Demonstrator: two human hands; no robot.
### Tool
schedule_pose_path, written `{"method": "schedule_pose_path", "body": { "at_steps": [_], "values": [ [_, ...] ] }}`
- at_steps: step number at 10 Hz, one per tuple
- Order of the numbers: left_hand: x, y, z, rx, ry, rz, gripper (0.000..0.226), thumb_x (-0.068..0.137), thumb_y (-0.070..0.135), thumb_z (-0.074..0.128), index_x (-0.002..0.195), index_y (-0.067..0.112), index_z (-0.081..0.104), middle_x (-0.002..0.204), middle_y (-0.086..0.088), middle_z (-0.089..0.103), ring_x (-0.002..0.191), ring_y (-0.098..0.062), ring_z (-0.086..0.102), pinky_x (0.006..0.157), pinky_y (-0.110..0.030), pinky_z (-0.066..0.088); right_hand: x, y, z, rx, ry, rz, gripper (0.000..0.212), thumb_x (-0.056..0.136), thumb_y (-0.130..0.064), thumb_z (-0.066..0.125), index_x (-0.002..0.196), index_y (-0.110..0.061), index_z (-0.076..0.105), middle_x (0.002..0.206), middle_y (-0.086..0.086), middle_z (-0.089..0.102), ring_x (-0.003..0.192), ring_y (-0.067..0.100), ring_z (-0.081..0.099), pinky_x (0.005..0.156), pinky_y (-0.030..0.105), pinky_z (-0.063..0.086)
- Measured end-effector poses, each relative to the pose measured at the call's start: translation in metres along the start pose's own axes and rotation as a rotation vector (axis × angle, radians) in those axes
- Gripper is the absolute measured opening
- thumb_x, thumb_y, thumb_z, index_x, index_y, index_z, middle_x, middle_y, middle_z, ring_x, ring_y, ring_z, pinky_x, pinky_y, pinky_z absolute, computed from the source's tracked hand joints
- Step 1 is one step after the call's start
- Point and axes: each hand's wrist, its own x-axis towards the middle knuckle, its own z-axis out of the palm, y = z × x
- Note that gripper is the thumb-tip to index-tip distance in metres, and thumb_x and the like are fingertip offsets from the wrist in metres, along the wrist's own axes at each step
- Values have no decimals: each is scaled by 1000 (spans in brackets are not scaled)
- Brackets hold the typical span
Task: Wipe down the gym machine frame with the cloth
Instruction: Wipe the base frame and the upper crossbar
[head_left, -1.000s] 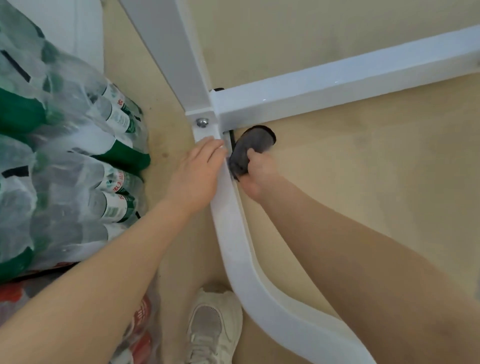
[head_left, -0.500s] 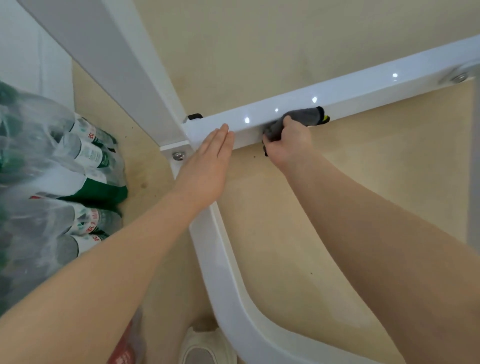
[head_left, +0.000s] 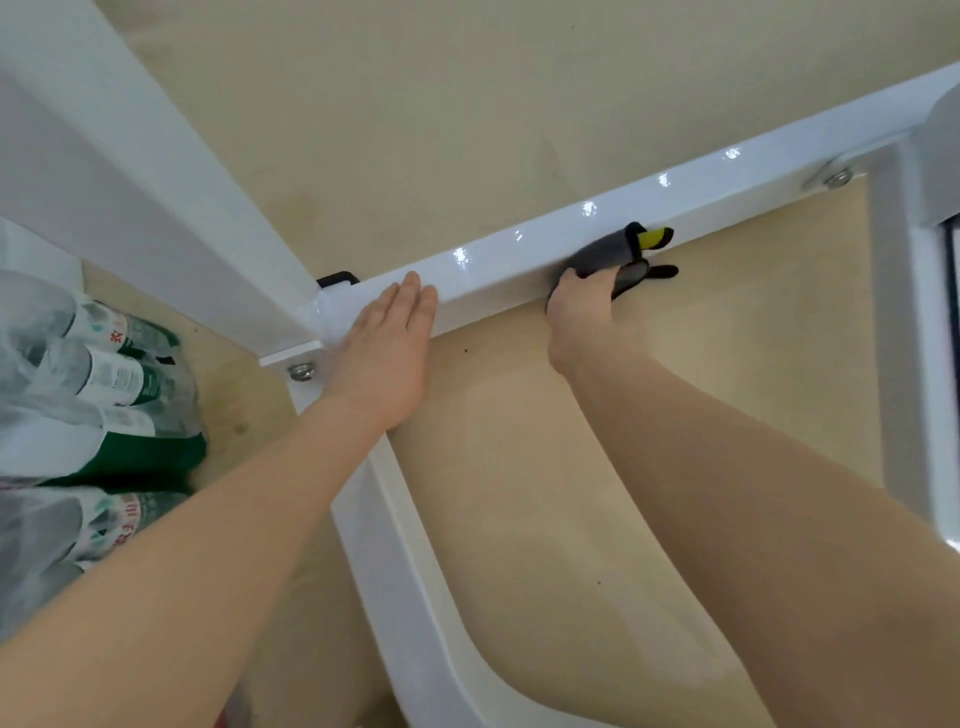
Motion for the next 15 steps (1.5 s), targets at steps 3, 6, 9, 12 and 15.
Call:
{"method": "schedule_pose_path", "body": {
  "at_steps": [3, 6, 9, 12, 15],
  "values": [
    [13, 7, 4, -100, 68, 28, 69, 87, -1, 38, 148, 14, 8, 157, 0, -1, 144, -21, 3, 115, -28, 7, -30, -32, 50, 1181, 15, 214, 65, 98, -5, 33, 148, -7, -8, 157, 9, -8, 144, 27, 3, 112, 26, 7],
    [32, 31, 5, -76, 169, 241, 71, 80, -5, 45, 146, 11, 23, 155, -7, 14, 142, -30, 15, 116, -41, 14, 5, 28, 19, 795, 31, -79, 80, 86, 9, 37, 147, -4, -12, 154, 16, -17, 143, 31, 3, 115, 33, 13],
    [53, 55, -6, 2, 91, 326, 74, 82, -1, 44, 147, 11, 11, 156, -3, 3, 144, -22, 6, 114, -29, 2, 25, 42, -4, 1350, 265, 83, 47, 102, -24, 28, 147, -15, 21, 155, 2, 19, 140, 19, 25, 115, 38, 22],
    [100, 95, -17, -2, 71, 403, 75, 85, 1, 42, 148, 13, 4, 157, 0, -3, 144, -14, -1, 115, -23, 2, 28, 32, -3, 1317, 256, -118, 73, 95, 1, 40, 148, -10, -7, 156, 5, -14, 143, 12, -7, 101, 0, -4],
    [118, 94, -18, 12, 132, 417, 65, 88, -6, 47, 145, 19, 27, 153, 2, 22, 138, -22, 28, 102, -37, 39, 97, 70, -69, 1329, 434, 34, 63, 101, -18, 34, 149, -17, -6, 156, 2, -17, 143, 12, 2, 97, 9, 5]
  ]
}}
